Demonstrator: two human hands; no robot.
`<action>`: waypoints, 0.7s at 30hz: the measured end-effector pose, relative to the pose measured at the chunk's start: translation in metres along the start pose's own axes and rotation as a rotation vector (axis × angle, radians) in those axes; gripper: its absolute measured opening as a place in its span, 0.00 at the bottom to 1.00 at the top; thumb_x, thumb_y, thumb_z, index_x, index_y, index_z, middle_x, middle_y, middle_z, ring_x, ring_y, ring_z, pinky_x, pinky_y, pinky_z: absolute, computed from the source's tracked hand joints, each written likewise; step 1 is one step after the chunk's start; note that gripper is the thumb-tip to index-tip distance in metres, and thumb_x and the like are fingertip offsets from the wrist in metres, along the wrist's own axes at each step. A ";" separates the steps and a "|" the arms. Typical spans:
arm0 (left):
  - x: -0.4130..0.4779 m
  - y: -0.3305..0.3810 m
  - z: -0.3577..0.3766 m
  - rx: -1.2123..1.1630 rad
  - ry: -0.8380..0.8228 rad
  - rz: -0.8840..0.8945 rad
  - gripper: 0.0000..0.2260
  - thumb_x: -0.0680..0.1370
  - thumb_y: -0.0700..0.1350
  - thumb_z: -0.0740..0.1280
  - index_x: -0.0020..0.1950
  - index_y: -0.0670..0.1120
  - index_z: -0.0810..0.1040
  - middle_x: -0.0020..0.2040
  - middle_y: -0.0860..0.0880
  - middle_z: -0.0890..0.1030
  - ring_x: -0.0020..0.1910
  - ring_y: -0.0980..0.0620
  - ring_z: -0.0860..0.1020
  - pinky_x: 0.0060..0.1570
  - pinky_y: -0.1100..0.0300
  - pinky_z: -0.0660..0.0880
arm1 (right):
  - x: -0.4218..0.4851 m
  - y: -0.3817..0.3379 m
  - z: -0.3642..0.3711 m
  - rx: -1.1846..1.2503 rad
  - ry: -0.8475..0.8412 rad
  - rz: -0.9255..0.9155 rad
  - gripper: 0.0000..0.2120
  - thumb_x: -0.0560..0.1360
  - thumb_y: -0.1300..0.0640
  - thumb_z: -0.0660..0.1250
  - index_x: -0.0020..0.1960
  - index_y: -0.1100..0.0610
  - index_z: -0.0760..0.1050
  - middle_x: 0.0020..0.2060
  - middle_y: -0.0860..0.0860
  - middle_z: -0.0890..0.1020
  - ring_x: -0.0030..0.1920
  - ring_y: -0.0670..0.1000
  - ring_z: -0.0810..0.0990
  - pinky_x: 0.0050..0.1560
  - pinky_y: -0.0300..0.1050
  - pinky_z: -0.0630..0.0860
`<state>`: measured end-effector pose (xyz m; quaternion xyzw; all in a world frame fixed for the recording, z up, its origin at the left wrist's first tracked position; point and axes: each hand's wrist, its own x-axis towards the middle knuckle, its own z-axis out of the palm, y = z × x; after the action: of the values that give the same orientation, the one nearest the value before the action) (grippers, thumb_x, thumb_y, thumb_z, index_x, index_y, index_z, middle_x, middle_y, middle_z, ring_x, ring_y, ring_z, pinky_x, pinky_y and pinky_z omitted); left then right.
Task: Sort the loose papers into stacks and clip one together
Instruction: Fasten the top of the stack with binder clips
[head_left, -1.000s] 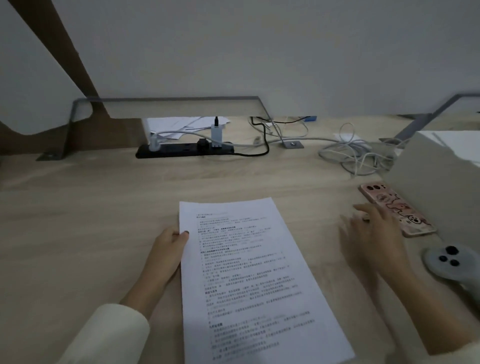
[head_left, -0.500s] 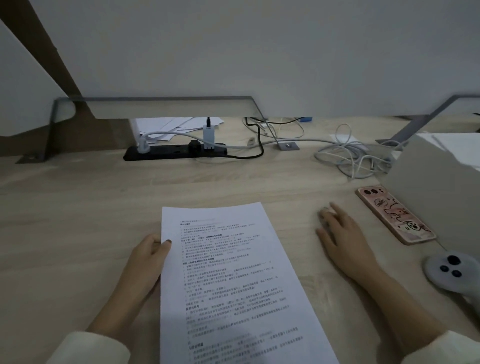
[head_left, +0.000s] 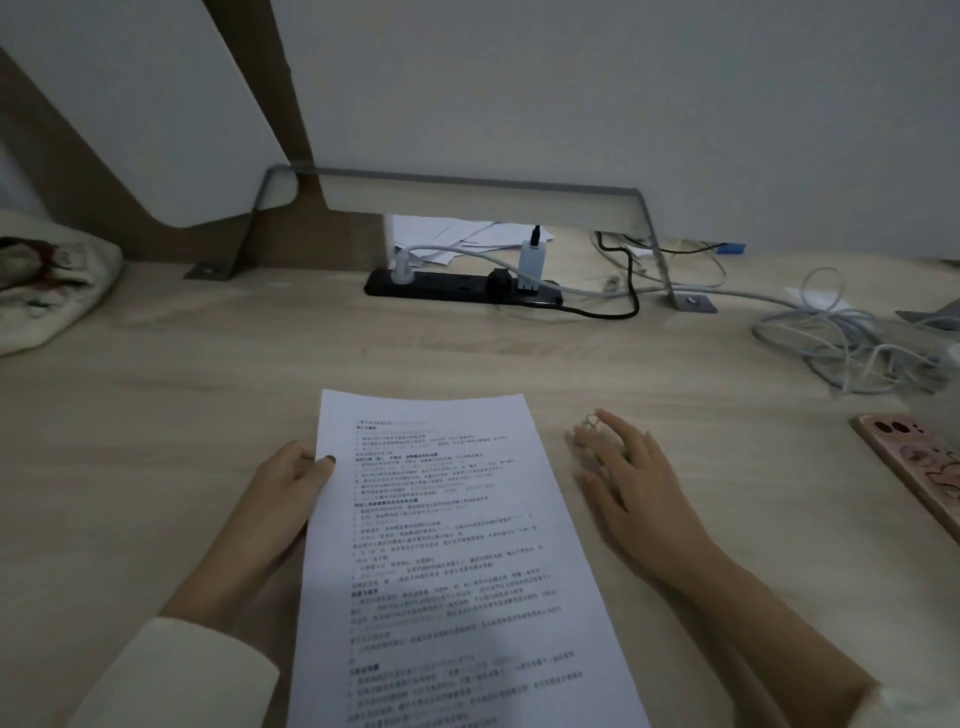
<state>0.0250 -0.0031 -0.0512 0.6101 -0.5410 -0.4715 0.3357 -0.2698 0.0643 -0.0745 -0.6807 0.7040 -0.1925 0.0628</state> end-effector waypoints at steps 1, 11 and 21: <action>0.001 -0.001 -0.001 -0.001 -0.011 -0.001 0.09 0.79 0.43 0.59 0.40 0.46 0.72 0.38 0.47 0.78 0.33 0.51 0.76 0.30 0.58 0.67 | 0.003 -0.001 -0.004 0.014 0.050 0.023 0.20 0.79 0.50 0.55 0.71 0.50 0.64 0.74 0.49 0.60 0.73 0.51 0.58 0.74 0.50 0.55; 0.009 -0.008 -0.008 0.009 -0.021 -0.005 0.07 0.79 0.43 0.59 0.45 0.45 0.74 0.47 0.43 0.81 0.47 0.43 0.80 0.49 0.49 0.74 | 0.060 0.006 -0.018 0.029 -0.045 0.267 0.07 0.76 0.52 0.63 0.43 0.53 0.77 0.39 0.49 0.76 0.50 0.55 0.77 0.40 0.43 0.69; 0.015 -0.010 -0.004 0.046 0.004 -0.009 0.07 0.80 0.45 0.58 0.45 0.45 0.72 0.47 0.44 0.79 0.48 0.45 0.79 0.45 0.54 0.74 | 0.091 -0.088 -0.048 1.003 -0.379 0.248 0.06 0.76 0.56 0.63 0.44 0.58 0.77 0.40 0.51 0.81 0.42 0.49 0.80 0.49 0.44 0.77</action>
<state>0.0322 -0.0161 -0.0621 0.6212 -0.5483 -0.4591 0.3205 -0.2098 -0.0160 0.0167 -0.5021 0.5773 -0.3697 0.5272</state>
